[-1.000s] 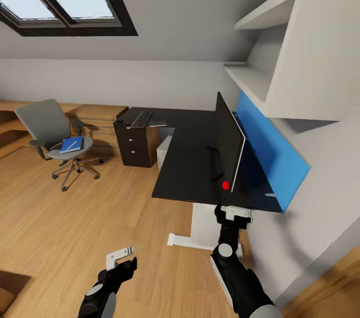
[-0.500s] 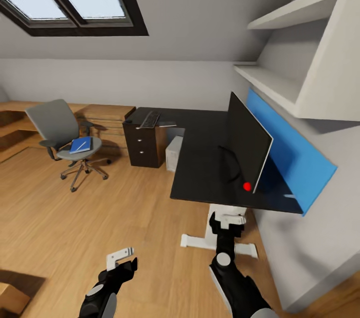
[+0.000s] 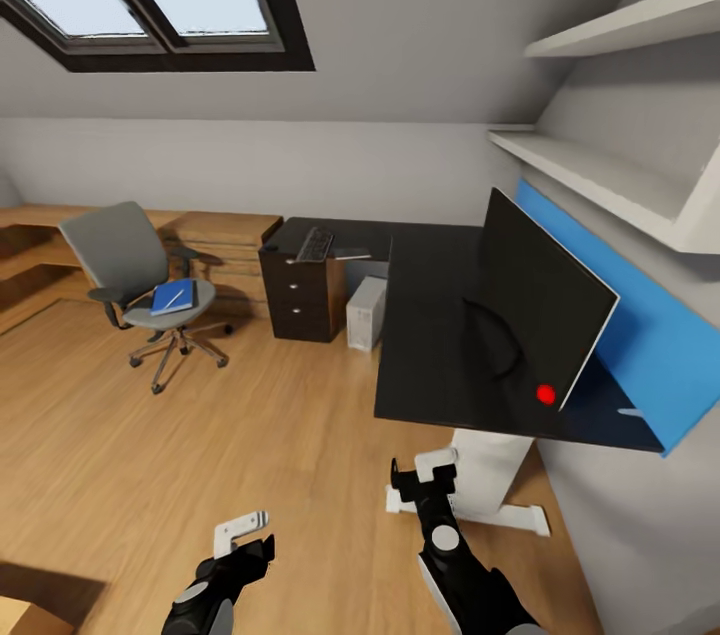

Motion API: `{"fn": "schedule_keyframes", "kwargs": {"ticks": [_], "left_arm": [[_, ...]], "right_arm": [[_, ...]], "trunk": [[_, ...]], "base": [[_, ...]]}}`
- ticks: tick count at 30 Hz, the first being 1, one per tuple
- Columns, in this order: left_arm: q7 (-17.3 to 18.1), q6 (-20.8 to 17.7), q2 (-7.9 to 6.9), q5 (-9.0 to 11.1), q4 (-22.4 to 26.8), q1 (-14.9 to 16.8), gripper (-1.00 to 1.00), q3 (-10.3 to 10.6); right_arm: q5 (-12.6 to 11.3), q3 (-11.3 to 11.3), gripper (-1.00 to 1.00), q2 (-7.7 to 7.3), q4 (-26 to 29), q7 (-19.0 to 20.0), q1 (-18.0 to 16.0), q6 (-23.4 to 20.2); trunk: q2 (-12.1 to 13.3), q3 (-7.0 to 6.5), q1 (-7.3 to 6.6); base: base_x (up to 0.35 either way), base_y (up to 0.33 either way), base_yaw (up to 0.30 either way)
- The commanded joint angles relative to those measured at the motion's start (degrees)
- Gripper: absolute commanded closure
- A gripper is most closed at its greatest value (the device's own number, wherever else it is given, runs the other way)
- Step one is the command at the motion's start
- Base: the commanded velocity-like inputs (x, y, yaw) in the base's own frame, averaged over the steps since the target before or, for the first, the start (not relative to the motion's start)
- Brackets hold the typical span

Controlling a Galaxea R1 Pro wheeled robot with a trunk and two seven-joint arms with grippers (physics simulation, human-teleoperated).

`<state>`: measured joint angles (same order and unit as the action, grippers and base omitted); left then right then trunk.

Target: In the bedroom, organize the workspace by keeping the computer under the desk, ensuring the monitor is on the desk, placing the keyboard on the desk next to the monitor, placing the mouse on the desk next to the keyboard, moving the folder from the swivel chair onto the desk next to the mouse, stacking the notebook on top of the folder with the pen on top of the notebook, and positioning the swivel chair next to the desk.

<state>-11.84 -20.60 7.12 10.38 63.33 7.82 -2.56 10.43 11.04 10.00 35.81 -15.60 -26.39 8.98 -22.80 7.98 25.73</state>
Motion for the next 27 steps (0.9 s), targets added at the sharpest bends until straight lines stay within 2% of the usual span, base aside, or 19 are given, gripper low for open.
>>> {"fn": "schedule_keyframes", "kwargs": {"ticks": [1, 7, 8, 11, 27], "left_arm": [[-0.3, -0.2, 0.02, 0.6, 0.1, 0.0, -1.0, 0.0], [-0.3, -0.2, 0.0, 0.6, 0.0, 0.0, -1.0, 0.0], [-0.3, -0.2, 0.0, 0.6, 0.0, 0.1, -1.0, -0.1], [-0.3, -0.2, -0.04, 0.7, 0.0, 0.1, -1.0, -0.1], [-0.3, 1.8, -0.01, 0.7, 0.0, 0.0, -1.0, -0.2]], "right_arm": [[0.5, 0.1, -1.0, 0.0, -0.2, -0.3, -0.1, 0.0], [0.5, 0.5, -1.0, 0.0, -1.5, 1.4, -0.1, 0.1], [0.5, 1.3, -1.0, 0.0, -2.4, 3.0, -0.1, 0.1], [0.5, 1.7, -1.0, 0.0, -3.1, 3.9, -0.1, 0.1], [0.6, 2.0, -1.0, 0.0, -3.6, 4.6, -0.1, 0.1]], "trunk": [[-0.1, 0.12, 0.06], [-0.1, 0.12, 0.06], [-0.1, 0.12, 0.06], [-0.1, 0.12, 0.06], [-0.1, 0.12, 0.06]], "base": [[0.223, 0.286, 0.0], [0.224, 0.285, 0.0], [0.223, 0.286, 0.0], [0.221, 0.289, 0.0], [0.189, 0.303, 0.0]]}}
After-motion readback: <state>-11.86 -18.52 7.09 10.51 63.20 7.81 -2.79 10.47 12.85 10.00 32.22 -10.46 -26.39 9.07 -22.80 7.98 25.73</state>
